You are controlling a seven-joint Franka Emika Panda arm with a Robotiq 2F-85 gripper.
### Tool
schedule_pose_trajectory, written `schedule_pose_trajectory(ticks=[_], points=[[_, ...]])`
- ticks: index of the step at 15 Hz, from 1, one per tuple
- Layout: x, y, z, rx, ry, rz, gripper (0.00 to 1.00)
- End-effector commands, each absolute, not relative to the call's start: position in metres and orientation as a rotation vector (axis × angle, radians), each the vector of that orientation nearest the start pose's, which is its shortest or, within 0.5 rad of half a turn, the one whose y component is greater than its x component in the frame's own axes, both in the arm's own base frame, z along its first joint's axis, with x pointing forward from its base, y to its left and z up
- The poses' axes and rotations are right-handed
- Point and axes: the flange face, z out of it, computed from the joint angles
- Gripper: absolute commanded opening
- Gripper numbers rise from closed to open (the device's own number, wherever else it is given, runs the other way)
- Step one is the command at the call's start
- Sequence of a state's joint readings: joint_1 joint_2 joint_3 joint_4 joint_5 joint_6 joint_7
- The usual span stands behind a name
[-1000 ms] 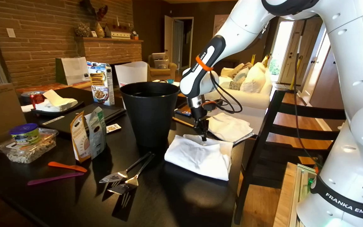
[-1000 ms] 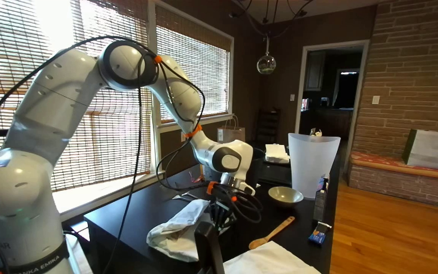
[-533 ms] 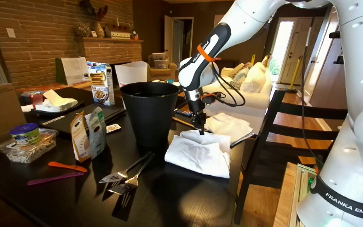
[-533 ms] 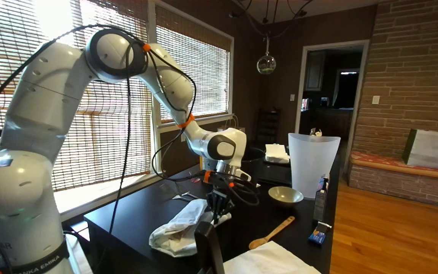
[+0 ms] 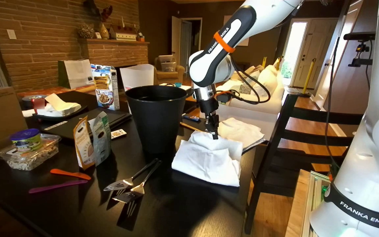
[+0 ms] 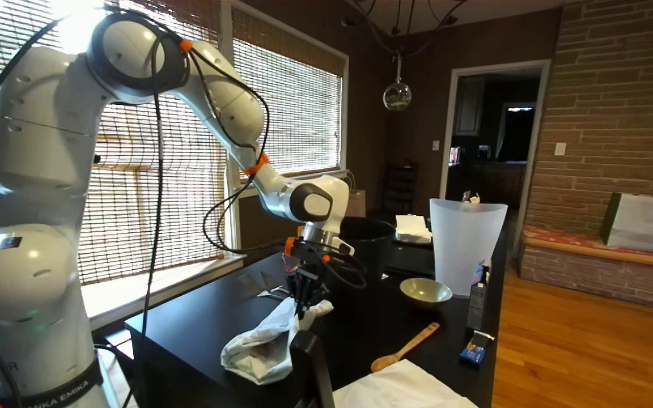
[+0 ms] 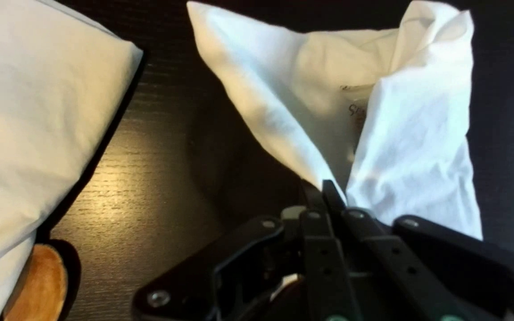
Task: Fold the towel in half
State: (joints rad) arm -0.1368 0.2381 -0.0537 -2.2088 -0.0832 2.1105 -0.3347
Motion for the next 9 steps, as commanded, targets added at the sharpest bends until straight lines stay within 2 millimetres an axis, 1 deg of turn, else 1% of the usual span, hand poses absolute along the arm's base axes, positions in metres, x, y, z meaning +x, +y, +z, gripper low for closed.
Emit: schedule_pose_trajectory(ticks=[1, 5, 7, 9], points=[[0.484, -0.078, 0.254, -3.026, -0.361, 0.618, 0.04], [0.485, -0.050, 0.243, -2.985, -0.344, 0.790, 0.04], [0.485, -0.034, 0.233, -2.974, -0.327, 0.861, 0.04], [0.486, -0.018, 0.217, -2.983, -0.293, 0.926, 0.04]])
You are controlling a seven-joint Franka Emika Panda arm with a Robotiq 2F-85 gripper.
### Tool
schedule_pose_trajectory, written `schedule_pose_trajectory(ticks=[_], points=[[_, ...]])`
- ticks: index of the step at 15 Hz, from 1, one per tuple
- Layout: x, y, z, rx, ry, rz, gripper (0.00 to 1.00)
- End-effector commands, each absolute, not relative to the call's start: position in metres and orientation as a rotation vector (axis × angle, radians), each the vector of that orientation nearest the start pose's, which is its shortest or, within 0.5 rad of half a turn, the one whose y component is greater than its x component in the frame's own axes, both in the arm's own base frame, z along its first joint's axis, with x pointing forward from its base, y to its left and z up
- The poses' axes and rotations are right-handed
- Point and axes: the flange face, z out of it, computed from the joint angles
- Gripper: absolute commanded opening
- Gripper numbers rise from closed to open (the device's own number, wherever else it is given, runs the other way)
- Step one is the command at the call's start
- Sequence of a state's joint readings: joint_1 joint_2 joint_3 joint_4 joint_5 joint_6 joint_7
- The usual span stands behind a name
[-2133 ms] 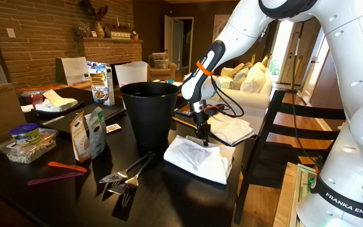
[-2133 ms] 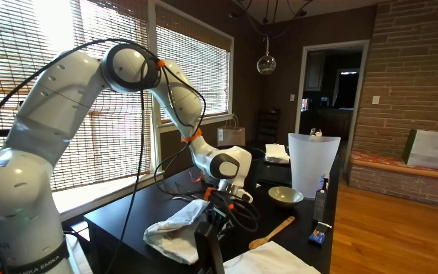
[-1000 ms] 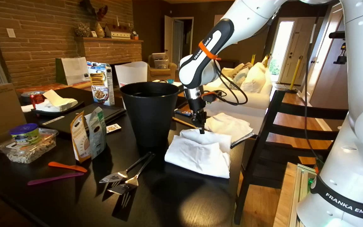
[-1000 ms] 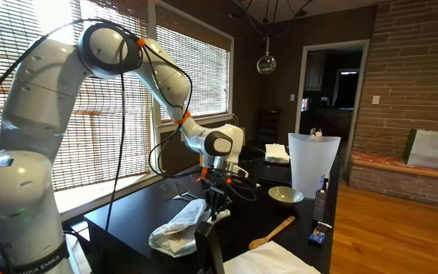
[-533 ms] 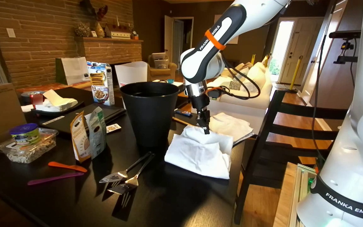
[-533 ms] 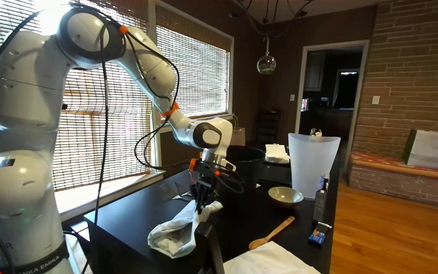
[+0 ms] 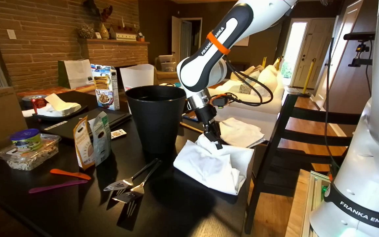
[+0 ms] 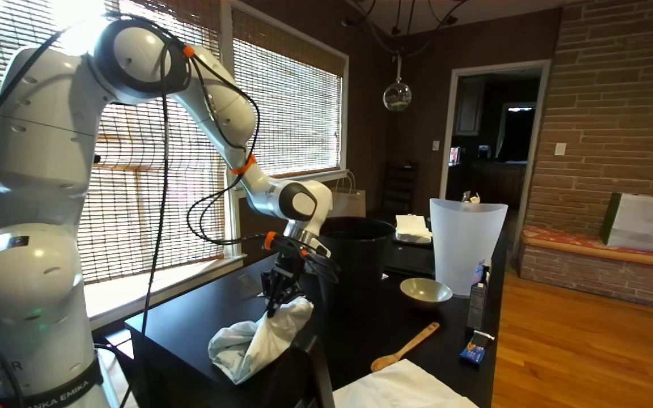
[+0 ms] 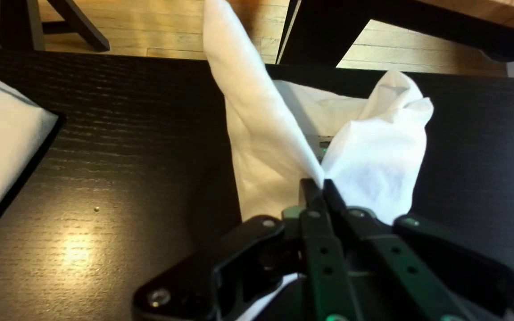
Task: Fold the towel in half
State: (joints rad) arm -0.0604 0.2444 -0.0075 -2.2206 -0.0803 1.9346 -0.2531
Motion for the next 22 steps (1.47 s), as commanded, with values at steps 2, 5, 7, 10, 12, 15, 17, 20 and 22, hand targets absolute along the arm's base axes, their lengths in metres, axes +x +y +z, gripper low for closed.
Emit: schedule_pose_trajectory(ticks=[2, 5, 7, 10, 12, 15, 17, 20, 22], points=[[0.485, -0.003, 0.199, -2.997, -0.250, 0.989, 0.04], [0.488, 0.013, 0.175, -3.018, -0.176, 1.068, 0.04], [0.492, 0.018, 0.161, -3.043, -0.124, 1.106, 0.04], [0.498, 0.024, 0.144, -3.077, -0.011, 1.157, 0.04], [0.501, 0.026, 0.138, -3.079, 0.041, 1.196, 0.04], [0.503, 0.027, 0.140, -3.075, 0.059, 1.170, 0.04], [0.503, 0.028, 0.146, -3.053, 0.059, 1.096, 0.04], [0.507, 0.028, 0.143, -3.038, 0.162, 1.068, 0.04], [0.509, 0.028, 0.138, -3.045, 0.271, 1.046, 0.04]])
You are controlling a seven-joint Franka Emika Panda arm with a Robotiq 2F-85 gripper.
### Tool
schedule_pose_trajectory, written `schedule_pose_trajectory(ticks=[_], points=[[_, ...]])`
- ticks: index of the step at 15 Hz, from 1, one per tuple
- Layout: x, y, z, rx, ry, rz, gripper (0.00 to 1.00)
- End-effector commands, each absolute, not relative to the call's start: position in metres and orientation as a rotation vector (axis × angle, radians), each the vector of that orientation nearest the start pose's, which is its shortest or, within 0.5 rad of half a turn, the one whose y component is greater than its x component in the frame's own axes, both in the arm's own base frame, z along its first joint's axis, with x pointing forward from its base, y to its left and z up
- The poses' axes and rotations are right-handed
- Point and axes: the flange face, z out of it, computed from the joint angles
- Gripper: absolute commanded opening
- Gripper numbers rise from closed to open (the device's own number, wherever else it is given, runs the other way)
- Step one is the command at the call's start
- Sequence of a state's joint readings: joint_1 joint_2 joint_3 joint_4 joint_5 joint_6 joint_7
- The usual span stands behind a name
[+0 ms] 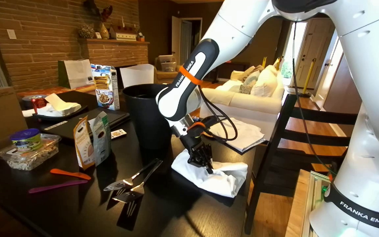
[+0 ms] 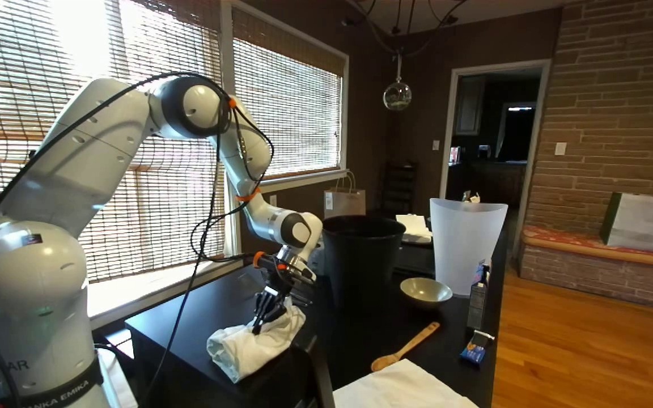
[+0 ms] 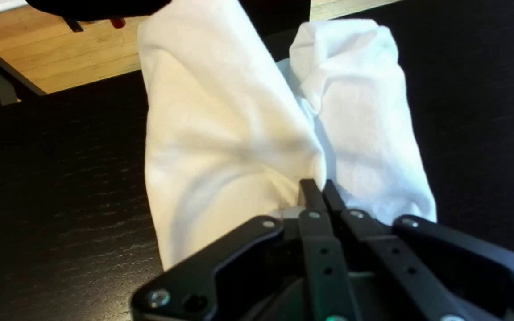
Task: Fold the towel in half
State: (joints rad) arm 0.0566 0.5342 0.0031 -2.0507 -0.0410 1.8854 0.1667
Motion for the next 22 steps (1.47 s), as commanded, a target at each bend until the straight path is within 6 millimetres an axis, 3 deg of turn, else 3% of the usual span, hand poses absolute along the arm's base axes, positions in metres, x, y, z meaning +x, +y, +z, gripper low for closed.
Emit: schedule_pose_trajectory(ticks=[1, 6, 13, 14, 15, 17, 22], points=[[0.509, 0.028, 0.137, -3.048, 0.308, 1.039, 0.04], [0.514, 0.030, 0.138, -3.102, 0.465, 0.900, 0.04], [0.515, 0.034, 0.147, -3.133, 0.455, 0.667, 0.05], [0.514, 0.034, 0.148, -3.136, 0.437, 0.657, 0.30], [0.512, 0.034, 0.150, -3.132, 0.435, 0.640, 0.30], [0.513, 0.033, 0.154, -3.130, 0.431, 0.599, 0.40], [0.518, 0.030, 0.170, -3.114, 0.441, 0.473, 0.75]])
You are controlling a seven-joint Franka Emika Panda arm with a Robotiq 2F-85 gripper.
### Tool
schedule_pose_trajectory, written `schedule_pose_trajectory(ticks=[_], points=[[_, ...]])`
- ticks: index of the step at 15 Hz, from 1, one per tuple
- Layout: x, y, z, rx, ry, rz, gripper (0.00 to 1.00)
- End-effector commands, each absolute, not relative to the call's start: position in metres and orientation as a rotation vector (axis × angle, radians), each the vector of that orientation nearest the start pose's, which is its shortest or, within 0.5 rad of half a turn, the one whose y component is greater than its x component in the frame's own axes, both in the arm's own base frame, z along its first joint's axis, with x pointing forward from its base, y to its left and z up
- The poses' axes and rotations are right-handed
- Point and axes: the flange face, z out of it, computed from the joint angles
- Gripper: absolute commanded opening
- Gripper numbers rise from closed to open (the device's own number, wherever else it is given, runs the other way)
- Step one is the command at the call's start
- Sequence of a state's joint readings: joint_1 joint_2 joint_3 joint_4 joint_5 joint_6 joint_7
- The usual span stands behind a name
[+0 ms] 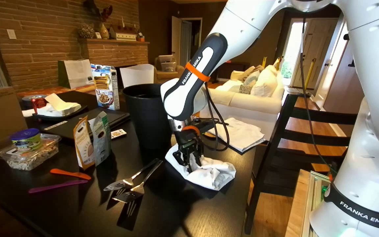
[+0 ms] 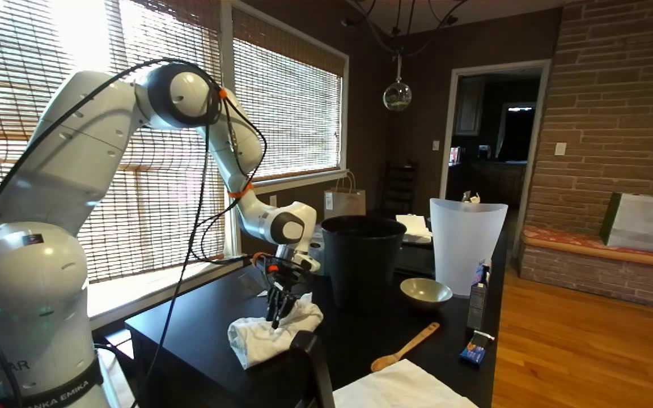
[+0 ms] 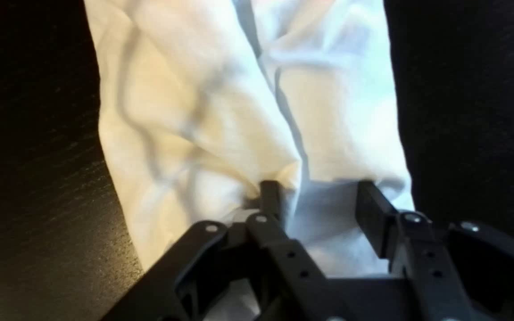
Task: Fold the towel in half
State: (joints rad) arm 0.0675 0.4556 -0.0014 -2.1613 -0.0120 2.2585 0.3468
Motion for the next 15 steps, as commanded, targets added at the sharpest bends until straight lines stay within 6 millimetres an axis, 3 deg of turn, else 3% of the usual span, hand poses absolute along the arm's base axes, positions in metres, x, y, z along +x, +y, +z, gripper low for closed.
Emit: schedule_pose_trajectory(ticks=[1, 4, 15], points=[[0.518, 0.029, 0.172, -3.110, 0.444, 0.451, 0.83], [0.520, 0.027, 0.181, -3.098, 0.436, 0.412, 1.00], [0.517, 0.017, 0.203, -3.101, 0.392, 0.342, 1.00]])
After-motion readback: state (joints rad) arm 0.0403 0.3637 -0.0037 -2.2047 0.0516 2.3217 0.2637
